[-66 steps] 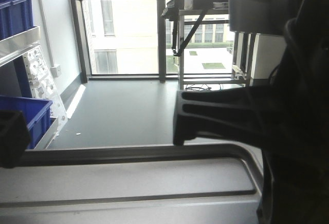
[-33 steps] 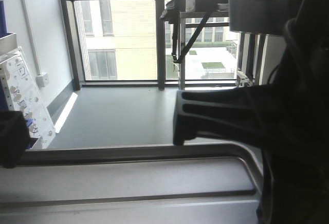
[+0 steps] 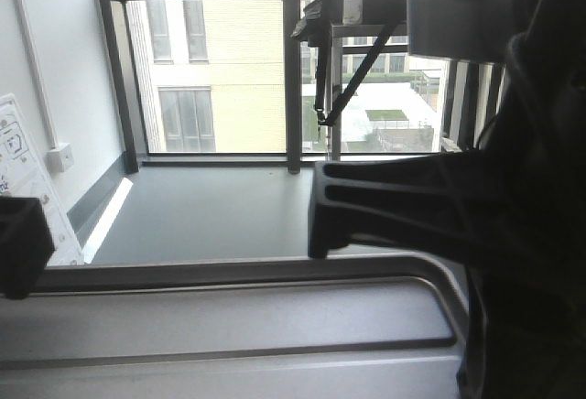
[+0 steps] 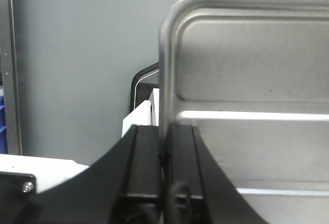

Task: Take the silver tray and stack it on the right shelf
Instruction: 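Keep holding the tray while the base drives across the room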

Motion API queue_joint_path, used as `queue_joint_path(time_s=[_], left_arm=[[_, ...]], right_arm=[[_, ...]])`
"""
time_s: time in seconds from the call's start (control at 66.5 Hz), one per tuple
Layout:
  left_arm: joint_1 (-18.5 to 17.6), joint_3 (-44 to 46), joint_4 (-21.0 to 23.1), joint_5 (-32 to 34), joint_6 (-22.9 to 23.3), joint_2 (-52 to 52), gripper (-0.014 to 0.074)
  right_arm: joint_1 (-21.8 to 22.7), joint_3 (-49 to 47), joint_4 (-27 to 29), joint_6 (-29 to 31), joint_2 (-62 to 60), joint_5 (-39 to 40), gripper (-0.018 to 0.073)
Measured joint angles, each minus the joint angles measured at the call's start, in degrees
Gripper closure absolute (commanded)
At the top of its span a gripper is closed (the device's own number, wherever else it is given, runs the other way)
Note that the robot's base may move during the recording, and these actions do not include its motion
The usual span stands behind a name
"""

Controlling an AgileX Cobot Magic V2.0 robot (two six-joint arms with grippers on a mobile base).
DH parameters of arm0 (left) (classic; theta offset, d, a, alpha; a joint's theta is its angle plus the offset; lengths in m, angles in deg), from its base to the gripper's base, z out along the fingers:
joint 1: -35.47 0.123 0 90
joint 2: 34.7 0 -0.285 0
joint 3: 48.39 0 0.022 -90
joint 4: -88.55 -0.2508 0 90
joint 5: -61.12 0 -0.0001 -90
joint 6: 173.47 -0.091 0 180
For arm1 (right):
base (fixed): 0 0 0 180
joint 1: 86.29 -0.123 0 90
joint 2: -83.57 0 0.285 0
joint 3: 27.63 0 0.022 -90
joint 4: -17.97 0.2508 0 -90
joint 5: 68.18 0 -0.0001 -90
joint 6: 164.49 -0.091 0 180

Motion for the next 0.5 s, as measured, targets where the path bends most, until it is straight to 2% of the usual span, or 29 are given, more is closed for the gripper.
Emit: queue_joint_path(time_s=[0.496], left_arm=[[0.00,0.00,0.00,0.00,0.00,0.00,0.0697]], right_arm=[[0.00,0.00,0.00,0.00,0.00,0.00,0.0489]])
